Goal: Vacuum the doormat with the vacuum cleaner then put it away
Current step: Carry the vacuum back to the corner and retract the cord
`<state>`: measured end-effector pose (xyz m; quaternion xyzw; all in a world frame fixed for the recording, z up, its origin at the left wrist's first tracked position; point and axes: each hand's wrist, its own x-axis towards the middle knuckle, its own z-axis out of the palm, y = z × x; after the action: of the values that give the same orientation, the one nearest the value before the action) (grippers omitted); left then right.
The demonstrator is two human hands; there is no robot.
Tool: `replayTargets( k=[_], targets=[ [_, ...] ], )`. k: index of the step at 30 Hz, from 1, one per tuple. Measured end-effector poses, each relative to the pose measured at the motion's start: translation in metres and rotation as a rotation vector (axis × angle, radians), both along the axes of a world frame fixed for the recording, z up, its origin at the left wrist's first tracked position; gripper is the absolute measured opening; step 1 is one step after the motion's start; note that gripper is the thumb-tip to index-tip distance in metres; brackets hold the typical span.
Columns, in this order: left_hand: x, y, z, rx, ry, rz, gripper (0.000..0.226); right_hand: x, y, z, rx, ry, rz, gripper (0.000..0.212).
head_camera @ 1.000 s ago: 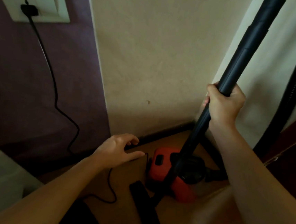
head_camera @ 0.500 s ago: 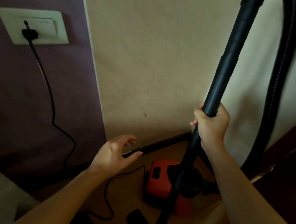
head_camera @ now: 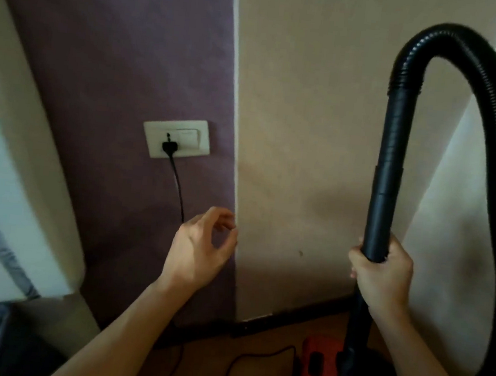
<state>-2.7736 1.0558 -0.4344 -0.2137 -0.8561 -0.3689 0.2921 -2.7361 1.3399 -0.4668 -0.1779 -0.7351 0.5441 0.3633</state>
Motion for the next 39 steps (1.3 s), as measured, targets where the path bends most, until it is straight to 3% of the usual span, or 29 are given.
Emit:
replayTargets(
  k=[11,16,24,30,33,39],
  targets=[
    [-0.049,-0.054,0.065,0.166,0.057,0.456,0.022,-0.004,-0.038,0.02,0.116,-0.1,0.018,0.024],
    [-0.067,-0.058,0.074,0.253,-0.154,0.556,0.039,-0.008,-0.038,0.016,0.142,-0.102,0.013,0.022],
    [-0.088,-0.047,0.085,0.281,-0.256,0.57,0.038,-0.022,-0.035,0.011,0.048,-0.186,0.038,0.027],
    [-0.097,-0.043,0.073,0.389,-0.186,0.495,0.024,-0.021,-0.035,0.005,0.038,-0.176,0.02,0.042],
    [-0.095,-0.04,0.073,0.502,-0.186,0.411,0.019,-0.022,-0.033,0.006,0.035,-0.175,0.019,0.032],
    [-0.101,-0.04,0.067,0.514,-0.114,0.439,0.027,-0.022,-0.031,0.005,0.023,-0.195,-0.007,0.024]
  ],
)
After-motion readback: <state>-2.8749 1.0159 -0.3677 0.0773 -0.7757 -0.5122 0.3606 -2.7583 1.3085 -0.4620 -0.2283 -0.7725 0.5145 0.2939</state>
